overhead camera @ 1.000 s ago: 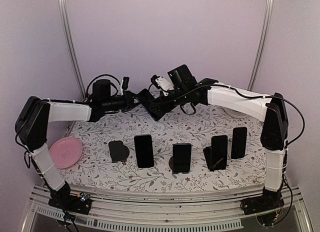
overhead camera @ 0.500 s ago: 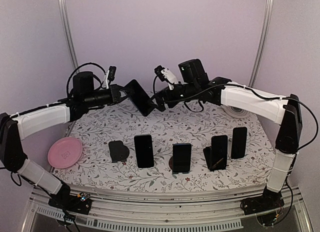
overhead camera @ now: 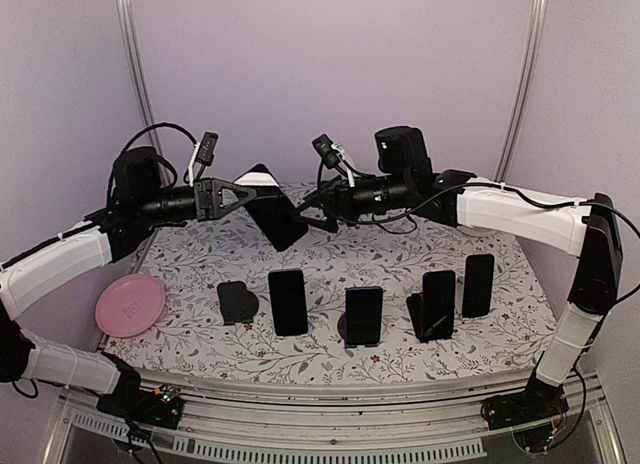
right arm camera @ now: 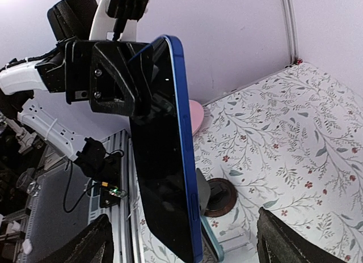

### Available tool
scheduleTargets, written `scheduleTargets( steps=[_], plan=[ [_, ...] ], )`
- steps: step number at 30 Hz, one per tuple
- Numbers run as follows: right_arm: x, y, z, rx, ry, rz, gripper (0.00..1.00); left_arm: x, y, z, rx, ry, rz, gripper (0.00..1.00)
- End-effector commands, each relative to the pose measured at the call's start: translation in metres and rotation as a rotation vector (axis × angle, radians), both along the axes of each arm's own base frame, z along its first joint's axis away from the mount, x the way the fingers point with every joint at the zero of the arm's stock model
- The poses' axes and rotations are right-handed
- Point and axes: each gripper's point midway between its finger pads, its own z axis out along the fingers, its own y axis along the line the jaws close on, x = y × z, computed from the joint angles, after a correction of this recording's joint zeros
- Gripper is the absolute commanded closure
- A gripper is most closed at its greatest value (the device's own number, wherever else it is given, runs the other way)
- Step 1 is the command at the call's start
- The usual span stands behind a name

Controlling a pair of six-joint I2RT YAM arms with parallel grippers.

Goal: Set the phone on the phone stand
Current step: Pass from the left arm to the right

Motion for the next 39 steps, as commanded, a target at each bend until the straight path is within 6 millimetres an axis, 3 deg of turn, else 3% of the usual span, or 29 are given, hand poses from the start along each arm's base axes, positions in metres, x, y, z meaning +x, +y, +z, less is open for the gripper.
scheduleTargets(
  steps=[1, 9, 17, 23, 27, 33, 36, 39],
  plan=[
    [-0.029, -0.012, 0.022, 0.112, 0.051, 0.120, 0.17, -0.030, -0.006, 0.031, -0.048, -0.132, -0.097, 1.00],
    [-0.054, -0.015, 0.011, 0.137, 0.157, 0.231, 0.47, -0.048, -0.025, 0.034, -0.052, -0.181, -0.168, 1.00],
    [-0.068, -0.017, 0.012, 0.165, 0.183, 0.285, 0.89, -0.043, -0.030, 0.031, -0.031, -0.189, -0.155, 1.00],
    [-0.072, -0.016, 0.014, 0.167, 0.174, 0.292, 0.97, -0.040, -0.031, 0.027, -0.031, -0.182, -0.153, 0.98],
    [-0.066, -0.014, 0.018, 0.173, 0.144, 0.239, 0.98, -0.037, -0.031, 0.025, -0.047, -0.165, -0.129, 0.76],
    [-0.053, -0.009, 0.031, 0.192, 0.054, 0.100, 0.98, -0.017, -0.025, 0.017, -0.051, -0.112, 0.016, 0.15],
    [-0.051, -0.005, 0.040, 0.208, 0.017, 0.045, 0.98, -0.008, -0.024, 0.011, -0.035, -0.086, 0.084, 0.04],
    [-0.048, -0.001, 0.045, 0.208, -0.029, -0.019, 0.98, 0.002, -0.019, 0.007, -0.016, -0.062, 0.180, 0.03]
  ],
)
